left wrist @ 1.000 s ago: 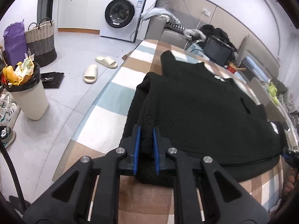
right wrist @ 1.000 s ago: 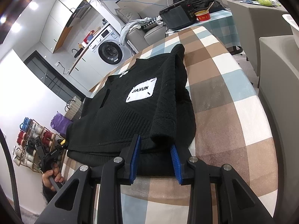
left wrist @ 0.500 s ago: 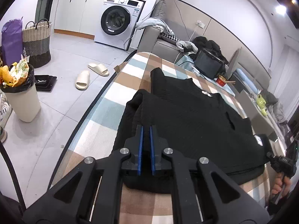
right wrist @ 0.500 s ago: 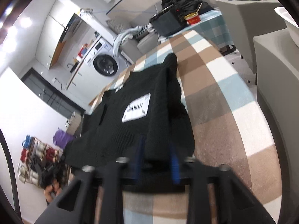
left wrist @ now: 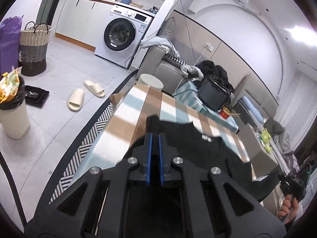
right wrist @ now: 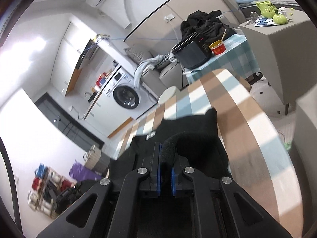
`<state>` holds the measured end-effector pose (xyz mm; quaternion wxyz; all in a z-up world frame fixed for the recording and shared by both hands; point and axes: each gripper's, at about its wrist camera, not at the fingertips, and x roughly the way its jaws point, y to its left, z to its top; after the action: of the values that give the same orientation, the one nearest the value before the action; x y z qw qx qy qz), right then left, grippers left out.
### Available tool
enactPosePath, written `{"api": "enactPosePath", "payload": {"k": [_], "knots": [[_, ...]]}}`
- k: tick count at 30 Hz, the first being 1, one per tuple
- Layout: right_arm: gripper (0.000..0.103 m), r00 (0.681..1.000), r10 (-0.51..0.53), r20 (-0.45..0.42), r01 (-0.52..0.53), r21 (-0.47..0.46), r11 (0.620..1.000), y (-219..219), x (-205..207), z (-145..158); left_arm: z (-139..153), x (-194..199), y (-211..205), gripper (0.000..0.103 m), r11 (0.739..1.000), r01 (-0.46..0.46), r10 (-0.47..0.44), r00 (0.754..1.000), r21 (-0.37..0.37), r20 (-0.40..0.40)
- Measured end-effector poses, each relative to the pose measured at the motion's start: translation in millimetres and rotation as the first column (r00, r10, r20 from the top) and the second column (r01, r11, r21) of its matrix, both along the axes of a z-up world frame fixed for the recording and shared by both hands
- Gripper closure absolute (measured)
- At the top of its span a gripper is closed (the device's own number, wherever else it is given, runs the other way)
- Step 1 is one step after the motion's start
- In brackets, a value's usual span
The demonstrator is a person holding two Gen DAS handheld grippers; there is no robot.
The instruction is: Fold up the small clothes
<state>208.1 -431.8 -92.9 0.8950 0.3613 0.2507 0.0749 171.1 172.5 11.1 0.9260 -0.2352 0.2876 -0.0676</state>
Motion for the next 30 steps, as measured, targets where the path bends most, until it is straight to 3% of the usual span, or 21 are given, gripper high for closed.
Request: {"api": "enactPosePath", "payload": {"k": [8, 9, 10, 13, 15, 18, 23, 30], "knots": [[0.096, 0.993, -0.116, -0.032, 0.118, 0.067, 0.991, -21, 81, 2, 9, 99, -4, 0.099, 1.0, -0.03, 0.031, 0.999, 0.006, -0.015], [0.092, 0.988, -0.135, -0.071, 0.139, 0.052, 0.989, -24, 96, -4, 6, 110, -5, 0.099, 0.999, -0.047, 0.047, 0.999, 0.01, -0.02], [0.08, 0.982, -0.152, -0.116, 0.157, 0.039, 0.987, -27, 107, -11, 1, 121, -6, 0.099, 0.998, -0.063, 0.064, 0.998, 0.02, -0.03], [0.068, 0.96, -0.16, -0.23, 0.173, 0.036, 0.984, -35, 123, -32, -22, 154, -11, 0.081, 0.991, -0.094, 0.108, 0.982, 0.094, -0.157], [0.061, 0.958, -0.144, -0.246, 0.146, -0.012, 0.989, -34, 117, -36, -35, 156, -13, 0.068, 0.994, -0.077, 0.091, 0.979, 0.081, -0.182], [0.06, 0.957, -0.12, -0.263, 0.1, -0.088, 0.991, -30, 107, -39, -45, 150, -19, 0.054, 0.993, -0.051, 0.071, 0.98, 0.108, -0.188], [0.06, 0.939, -0.067, -0.337, -0.007, -0.214, 0.977, -15, 94, -51, -62, 134, -32, 0.053, 0.987, 0.014, 0.025, 0.972, 0.163, -0.235], [0.06, 0.934, -0.005, -0.357, -0.095, -0.262, 0.961, -6, 88, -69, -88, 113, -46, 0.053, 0.972, 0.068, 0.002, 0.954, 0.224, -0.299]]}}
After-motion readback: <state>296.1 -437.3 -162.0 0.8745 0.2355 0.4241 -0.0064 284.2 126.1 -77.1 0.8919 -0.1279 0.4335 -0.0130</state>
